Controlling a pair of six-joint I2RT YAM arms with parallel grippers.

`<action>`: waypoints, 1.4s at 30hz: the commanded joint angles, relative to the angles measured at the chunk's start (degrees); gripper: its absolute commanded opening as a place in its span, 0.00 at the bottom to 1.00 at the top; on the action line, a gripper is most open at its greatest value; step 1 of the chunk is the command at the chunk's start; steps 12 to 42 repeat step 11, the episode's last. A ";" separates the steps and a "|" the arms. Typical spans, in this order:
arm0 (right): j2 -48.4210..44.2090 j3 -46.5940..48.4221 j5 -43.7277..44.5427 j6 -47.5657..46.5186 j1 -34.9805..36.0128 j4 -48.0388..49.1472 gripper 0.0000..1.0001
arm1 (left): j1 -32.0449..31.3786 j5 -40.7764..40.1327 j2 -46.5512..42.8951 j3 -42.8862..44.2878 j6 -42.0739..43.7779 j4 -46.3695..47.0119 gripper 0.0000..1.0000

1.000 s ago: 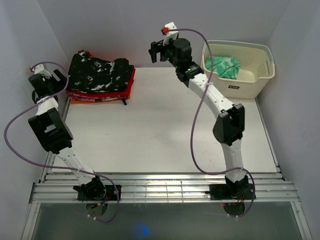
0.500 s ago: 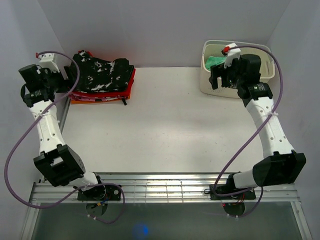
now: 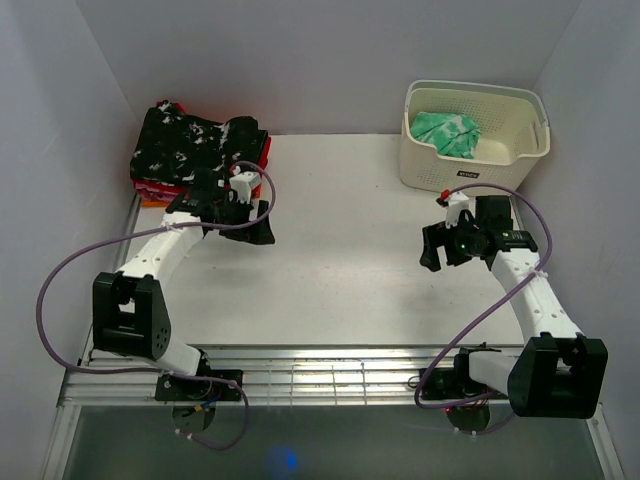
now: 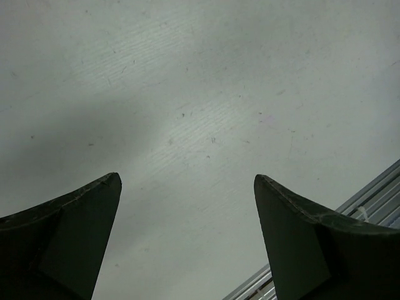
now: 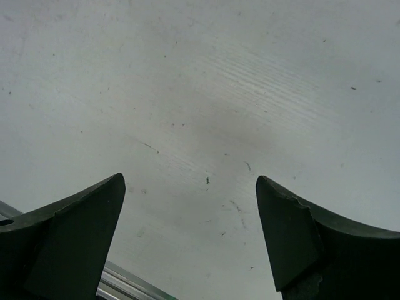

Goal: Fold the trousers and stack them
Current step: Neatly place the folded trousers to the corner

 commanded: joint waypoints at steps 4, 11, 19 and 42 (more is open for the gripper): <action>-2.38 -4.13 -6.35 -1.71 0.08 -0.85 0.90 | 0.78 -1.23 -6.12 -7.05 -1.46 3.56 0.98; -2.82 -3.26 -5.31 1.10 0.08 -0.85 0.90 | 0.78 -3.16 -10.25 -9.53 -1.46 4.61 0.98; -2.82 -3.26 -5.31 1.10 0.08 -0.85 0.90 | 0.78 -3.16 -10.25 -9.53 -1.46 4.61 0.98; -2.82 -3.26 -5.31 1.10 0.08 -0.85 0.90 | 0.78 -3.16 -10.25 -9.53 -1.46 4.61 0.98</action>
